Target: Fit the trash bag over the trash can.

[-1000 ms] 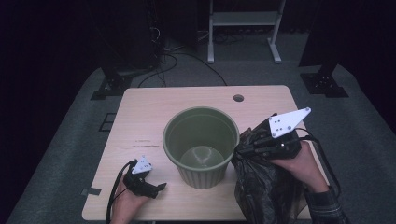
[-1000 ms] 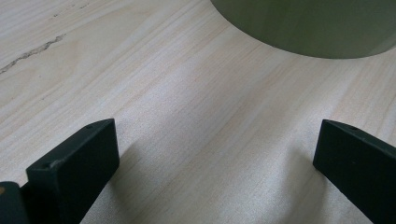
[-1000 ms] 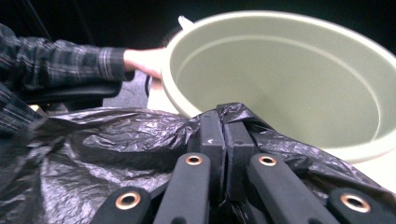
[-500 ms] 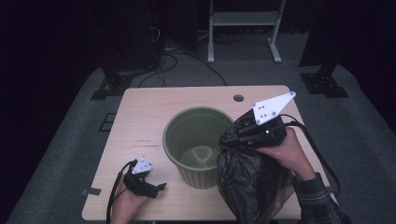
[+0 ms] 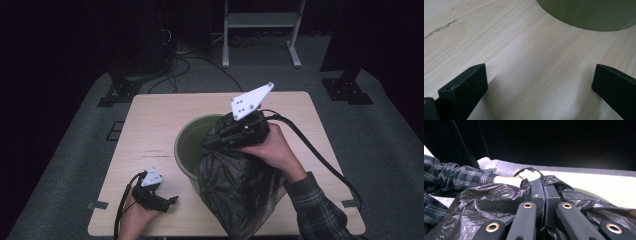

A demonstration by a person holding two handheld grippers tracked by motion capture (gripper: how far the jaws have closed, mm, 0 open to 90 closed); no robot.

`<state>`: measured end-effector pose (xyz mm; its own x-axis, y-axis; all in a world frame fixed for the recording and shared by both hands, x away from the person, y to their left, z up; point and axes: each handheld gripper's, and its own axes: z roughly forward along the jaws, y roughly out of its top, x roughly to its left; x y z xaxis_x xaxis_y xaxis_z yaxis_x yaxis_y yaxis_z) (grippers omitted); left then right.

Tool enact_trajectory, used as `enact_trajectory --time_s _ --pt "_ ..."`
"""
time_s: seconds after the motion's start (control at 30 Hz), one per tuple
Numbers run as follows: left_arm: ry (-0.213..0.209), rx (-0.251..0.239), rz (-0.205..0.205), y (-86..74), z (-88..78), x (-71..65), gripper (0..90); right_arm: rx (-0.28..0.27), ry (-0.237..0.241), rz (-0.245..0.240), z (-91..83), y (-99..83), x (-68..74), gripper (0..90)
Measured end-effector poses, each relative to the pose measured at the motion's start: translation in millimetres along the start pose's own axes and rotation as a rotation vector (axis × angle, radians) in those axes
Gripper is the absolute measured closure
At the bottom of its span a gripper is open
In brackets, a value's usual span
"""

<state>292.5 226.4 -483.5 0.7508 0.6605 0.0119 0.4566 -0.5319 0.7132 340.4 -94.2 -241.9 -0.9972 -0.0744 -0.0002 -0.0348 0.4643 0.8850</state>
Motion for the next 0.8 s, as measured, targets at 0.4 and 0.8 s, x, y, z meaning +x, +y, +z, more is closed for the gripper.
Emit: enact_trajectory --time_s 0.4,0.8 --pt "-0.003 0.0 0.005 0.0 0.2 -0.1 0.0 -0.006 0.076 0.025 58.3 22.9 -22.9 88.3" --pt "-0.007 0.0 0.006 0.0 0.1 -0.4 0.0 0.062 0.001 0.061 62.3 8.3 -34.4 79.9"
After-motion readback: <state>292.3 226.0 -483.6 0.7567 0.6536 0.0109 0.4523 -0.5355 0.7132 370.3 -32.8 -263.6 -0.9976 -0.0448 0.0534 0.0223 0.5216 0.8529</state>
